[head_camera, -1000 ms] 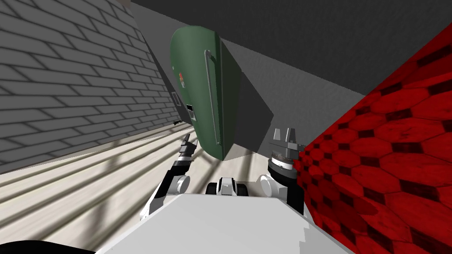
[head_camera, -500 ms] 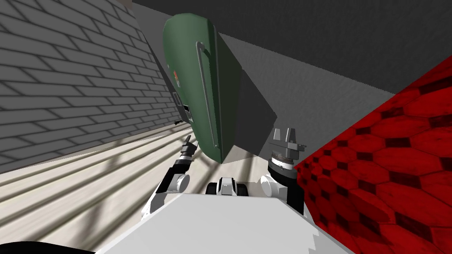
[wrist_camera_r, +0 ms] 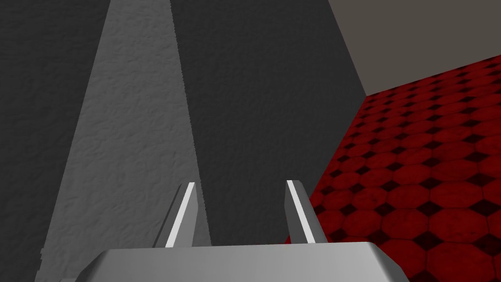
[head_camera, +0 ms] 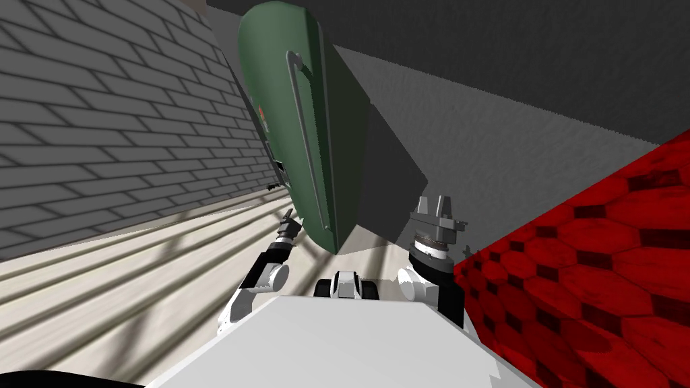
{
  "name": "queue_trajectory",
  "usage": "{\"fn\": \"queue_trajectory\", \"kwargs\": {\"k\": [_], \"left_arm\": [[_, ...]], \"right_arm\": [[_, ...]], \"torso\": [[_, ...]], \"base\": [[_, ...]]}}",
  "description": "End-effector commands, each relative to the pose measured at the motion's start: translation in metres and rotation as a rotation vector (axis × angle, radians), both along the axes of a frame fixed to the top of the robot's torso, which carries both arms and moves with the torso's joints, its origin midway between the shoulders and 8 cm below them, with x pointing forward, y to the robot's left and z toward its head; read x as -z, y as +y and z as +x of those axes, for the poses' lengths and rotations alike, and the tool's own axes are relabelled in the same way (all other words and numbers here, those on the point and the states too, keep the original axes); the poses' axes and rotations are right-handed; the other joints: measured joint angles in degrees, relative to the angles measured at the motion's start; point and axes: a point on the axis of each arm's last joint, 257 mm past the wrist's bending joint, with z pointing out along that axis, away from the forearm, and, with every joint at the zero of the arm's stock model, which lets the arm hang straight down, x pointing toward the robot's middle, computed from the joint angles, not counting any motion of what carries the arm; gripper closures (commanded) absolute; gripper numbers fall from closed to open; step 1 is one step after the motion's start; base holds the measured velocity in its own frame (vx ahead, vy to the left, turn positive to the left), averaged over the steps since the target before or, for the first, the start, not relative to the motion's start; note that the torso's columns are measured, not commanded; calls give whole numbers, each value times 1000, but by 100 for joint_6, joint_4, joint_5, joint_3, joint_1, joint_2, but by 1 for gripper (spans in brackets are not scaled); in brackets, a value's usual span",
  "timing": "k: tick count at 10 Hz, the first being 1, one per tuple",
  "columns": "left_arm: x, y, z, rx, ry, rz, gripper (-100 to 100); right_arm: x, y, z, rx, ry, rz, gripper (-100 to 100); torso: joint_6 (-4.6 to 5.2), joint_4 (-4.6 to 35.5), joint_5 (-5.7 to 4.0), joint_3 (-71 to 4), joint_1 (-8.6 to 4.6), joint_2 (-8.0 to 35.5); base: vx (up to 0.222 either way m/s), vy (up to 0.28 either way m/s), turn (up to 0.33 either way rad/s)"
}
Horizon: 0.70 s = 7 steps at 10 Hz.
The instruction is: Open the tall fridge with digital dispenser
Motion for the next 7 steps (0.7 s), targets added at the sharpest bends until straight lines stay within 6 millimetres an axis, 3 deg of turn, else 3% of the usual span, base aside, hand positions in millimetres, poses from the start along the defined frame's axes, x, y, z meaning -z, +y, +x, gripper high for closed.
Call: {"fn": "queue_trajectory", "kwargs": {"k": [1,7], "left_arm": [[15,4,5,4,51,-50,-100],[47,5,13,0,141,-209,-100]], "right_arm": [[0,0,0,0,0,0,0],[0,0,0,0,0,0,0]], "torso": [[0,2,4,5,12,5],[0,1,5,3,15,3]], "base": [[141,-98,48],[123,-89,51]]}}
